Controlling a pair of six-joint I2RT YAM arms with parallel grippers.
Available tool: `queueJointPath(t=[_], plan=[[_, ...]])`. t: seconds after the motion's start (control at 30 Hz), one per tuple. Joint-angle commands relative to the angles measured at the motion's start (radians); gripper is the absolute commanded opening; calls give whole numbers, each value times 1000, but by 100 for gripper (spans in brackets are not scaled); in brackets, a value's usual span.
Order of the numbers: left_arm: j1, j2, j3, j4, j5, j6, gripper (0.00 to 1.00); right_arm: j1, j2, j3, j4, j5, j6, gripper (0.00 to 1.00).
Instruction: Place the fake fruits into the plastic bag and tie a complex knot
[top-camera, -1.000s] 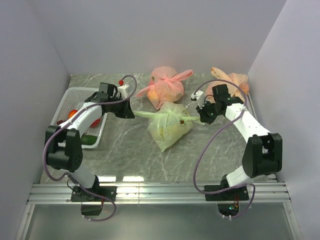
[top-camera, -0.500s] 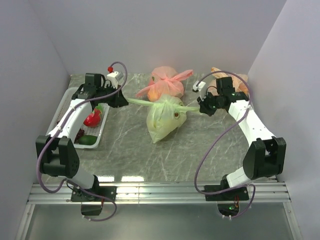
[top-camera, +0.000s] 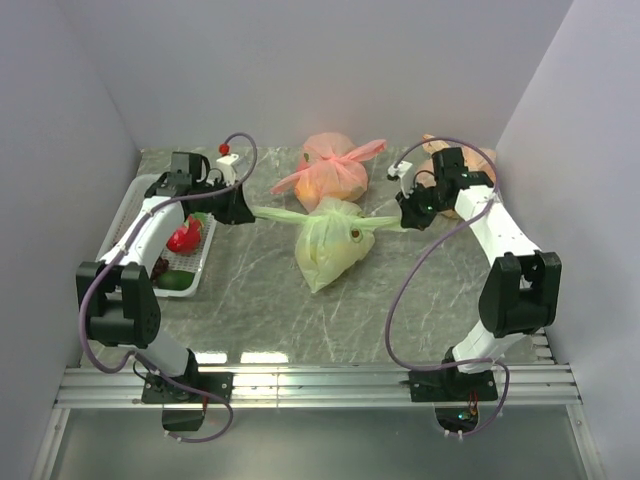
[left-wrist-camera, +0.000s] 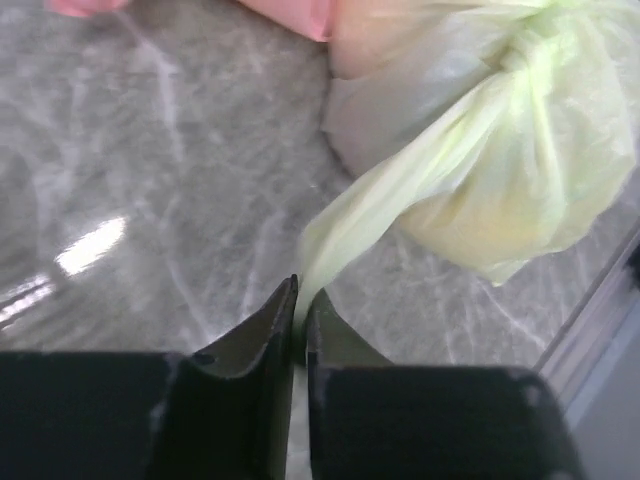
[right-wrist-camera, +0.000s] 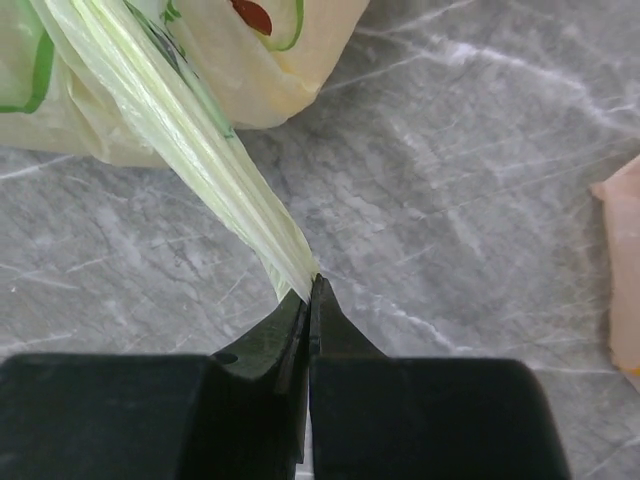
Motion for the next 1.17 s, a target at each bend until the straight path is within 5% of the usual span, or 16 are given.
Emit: queueJointPath(t=[0.0, 0.03, 0.07, 0.1, 0.17, 0.2, 0.23, 0.3, 0.53, 0.63, 1.13], plan=[[74, -33, 77, -50, -141, 88, 14, -88, -14, 77, -149, 220, -15, 6], [48, -41, 88, -58, -130, 89, 21, -58, -18, 92, -169, 200, -15, 14], [39, -46, 103, -78, -117, 89, 28, -50, -19, 137, -201, 182, -27, 41], [24, -55, 150, -102, -101, 95, 45, -42, -28, 164, -270, 148, -28, 55], [14, -62, 203, -173, -86, 92, 63, -35, -47, 248, -329, 111, -24, 86], [13, -67, 253, -194, -84, 86, 78, -35, -71, 275, -364, 87, -18, 91], [14, -70, 275, -219, -81, 82, 91, -35, -80, 302, -373, 77, -7, 93], [14, -79, 328, -216, -104, 28, 99, -35, -106, 373, -361, 60, 51, 94], [13, 2, 517, -181, -130, -121, 99, -35, -125, 390, -41, 102, 483, 96], [13, 63, 579, -182, -216, -225, 99, -35, -71, 416, -4, 64, 537, 97], [1, -12, 230, 22, -336, -256, 100, 93, -232, -85, 223, 16, 493, 99]])
